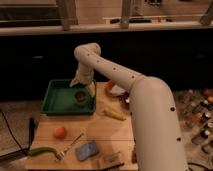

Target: Stack cups into tray

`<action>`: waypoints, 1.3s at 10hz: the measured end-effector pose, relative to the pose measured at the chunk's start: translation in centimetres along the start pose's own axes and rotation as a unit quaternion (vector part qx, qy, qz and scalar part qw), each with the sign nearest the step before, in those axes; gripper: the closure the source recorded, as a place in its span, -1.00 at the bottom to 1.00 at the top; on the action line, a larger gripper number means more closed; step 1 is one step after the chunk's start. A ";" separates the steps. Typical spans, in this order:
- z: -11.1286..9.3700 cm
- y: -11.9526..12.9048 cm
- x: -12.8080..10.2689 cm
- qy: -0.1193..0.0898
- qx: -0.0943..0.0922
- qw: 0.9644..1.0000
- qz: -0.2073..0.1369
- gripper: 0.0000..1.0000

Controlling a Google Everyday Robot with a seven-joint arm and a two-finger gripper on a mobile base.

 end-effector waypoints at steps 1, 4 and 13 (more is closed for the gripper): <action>-0.3 0.0 0.1 0.003 0.003 1.000 -0.001 -0.60; -0.7 0.0 0.2 0.008 0.009 1.000 -0.001 -0.60; -0.6 0.0 0.1 0.008 0.008 1.000 -0.002 -0.60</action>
